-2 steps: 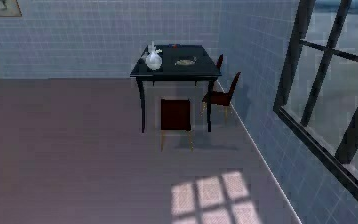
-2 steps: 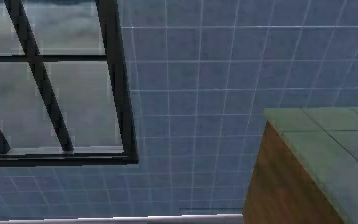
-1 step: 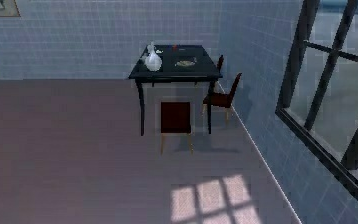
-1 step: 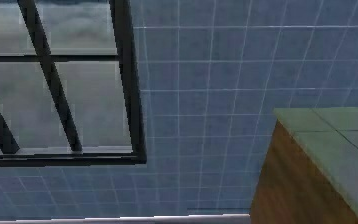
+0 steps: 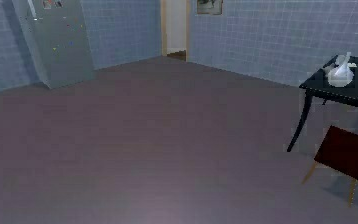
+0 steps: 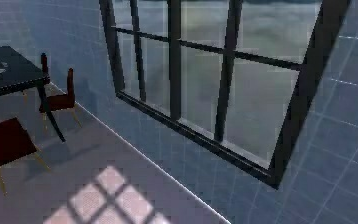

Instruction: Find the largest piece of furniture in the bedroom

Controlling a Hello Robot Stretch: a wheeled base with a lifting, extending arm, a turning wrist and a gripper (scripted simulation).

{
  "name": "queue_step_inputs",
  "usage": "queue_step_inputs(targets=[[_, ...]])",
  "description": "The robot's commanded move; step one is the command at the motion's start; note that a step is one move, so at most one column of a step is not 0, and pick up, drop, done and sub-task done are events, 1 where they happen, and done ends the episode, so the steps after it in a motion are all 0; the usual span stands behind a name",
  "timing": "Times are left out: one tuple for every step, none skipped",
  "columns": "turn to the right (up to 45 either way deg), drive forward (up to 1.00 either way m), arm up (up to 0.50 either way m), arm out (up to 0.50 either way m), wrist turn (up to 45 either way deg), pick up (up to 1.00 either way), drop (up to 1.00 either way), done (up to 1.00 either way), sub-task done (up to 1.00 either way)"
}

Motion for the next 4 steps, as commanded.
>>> queue_step_inputs(targets=[[0.0, 1.0, 0.0, 0.0, 0.0, 0.0, 0.0, 0.0, 0.0], [0.0, 1.0, 0.0, 0.0, 0.0, 0.0, 0.0, 0.0, 0.0], [0.0, 1.0, 0.0, 0.0, 0.0, 0.0, 0.0, 0.0, 0.0], [-3.0, 0.0, 0.0, 0.0, 0.0, 0.0, 0.0, 0.0, 0.0]])
